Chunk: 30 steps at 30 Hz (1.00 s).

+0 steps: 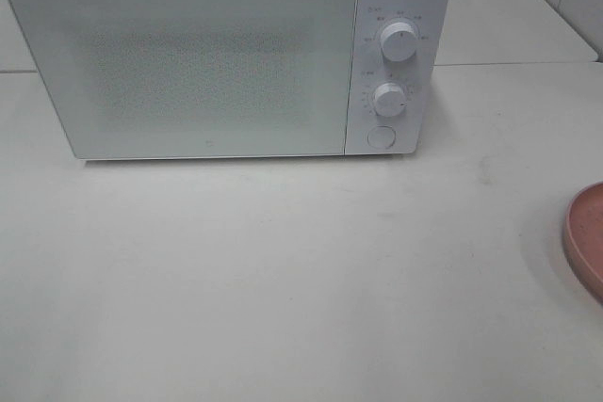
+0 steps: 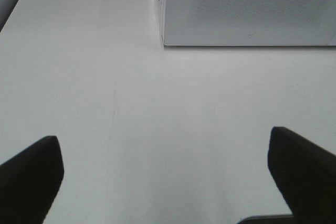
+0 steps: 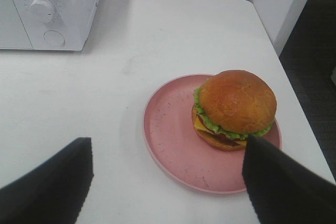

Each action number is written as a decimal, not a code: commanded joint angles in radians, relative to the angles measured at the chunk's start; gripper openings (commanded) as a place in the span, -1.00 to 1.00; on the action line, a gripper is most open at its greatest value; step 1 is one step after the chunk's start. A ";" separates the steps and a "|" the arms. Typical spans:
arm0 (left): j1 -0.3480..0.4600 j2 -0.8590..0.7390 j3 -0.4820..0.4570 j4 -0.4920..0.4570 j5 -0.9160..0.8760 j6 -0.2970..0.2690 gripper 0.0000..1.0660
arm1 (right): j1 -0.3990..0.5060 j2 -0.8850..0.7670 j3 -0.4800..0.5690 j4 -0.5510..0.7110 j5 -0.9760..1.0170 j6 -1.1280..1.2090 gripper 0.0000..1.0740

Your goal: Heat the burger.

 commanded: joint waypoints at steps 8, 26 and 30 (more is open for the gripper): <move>0.009 -0.026 0.001 -0.004 -0.014 -0.007 0.83 | -0.003 -0.022 0.002 -0.003 -0.010 -0.008 0.40; 0.009 -0.024 0.001 -0.004 -0.014 -0.007 0.83 | -0.003 -0.022 0.002 -0.003 -0.010 -0.008 0.40; 0.009 -0.024 0.001 -0.004 -0.014 -0.007 0.83 | -0.003 -0.022 0.002 -0.003 -0.010 -0.008 0.40</move>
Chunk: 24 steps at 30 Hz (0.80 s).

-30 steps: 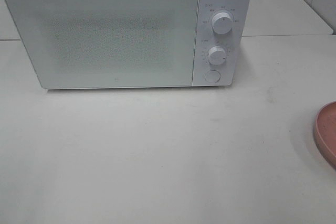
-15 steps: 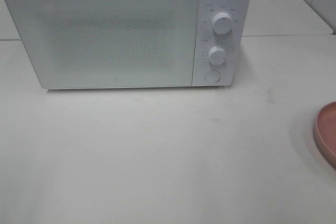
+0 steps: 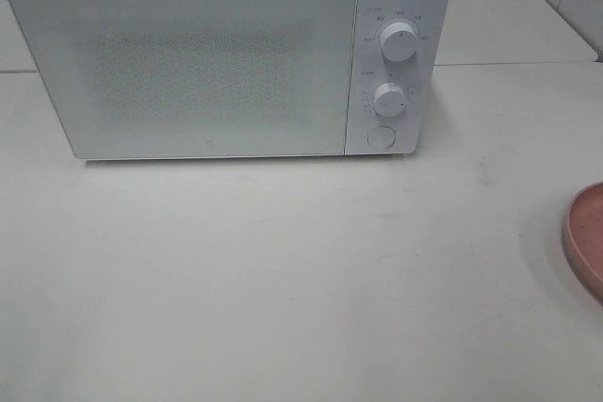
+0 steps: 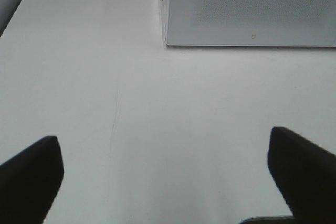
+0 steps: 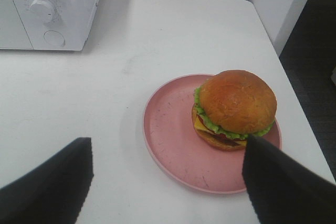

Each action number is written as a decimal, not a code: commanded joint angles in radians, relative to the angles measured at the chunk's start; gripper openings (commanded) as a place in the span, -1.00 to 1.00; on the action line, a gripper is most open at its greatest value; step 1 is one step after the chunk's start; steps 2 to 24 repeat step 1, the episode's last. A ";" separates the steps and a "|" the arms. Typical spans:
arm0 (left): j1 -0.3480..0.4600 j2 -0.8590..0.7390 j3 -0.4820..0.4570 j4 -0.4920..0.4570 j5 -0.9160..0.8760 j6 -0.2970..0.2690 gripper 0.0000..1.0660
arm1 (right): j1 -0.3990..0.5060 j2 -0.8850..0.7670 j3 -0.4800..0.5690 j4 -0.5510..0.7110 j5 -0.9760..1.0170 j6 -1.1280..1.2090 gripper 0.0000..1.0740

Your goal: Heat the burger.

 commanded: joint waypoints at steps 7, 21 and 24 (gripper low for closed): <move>0.000 -0.024 0.001 -0.004 -0.014 -0.007 0.83 | -0.003 -0.022 0.002 -0.003 -0.010 -0.008 0.40; 0.000 -0.024 0.001 -0.004 -0.014 -0.007 0.83 | -0.003 -0.022 0.002 -0.003 -0.010 -0.008 0.40; 0.000 -0.024 0.001 -0.004 -0.014 -0.007 0.83 | -0.003 -0.022 0.002 -0.003 -0.010 -0.008 0.40</move>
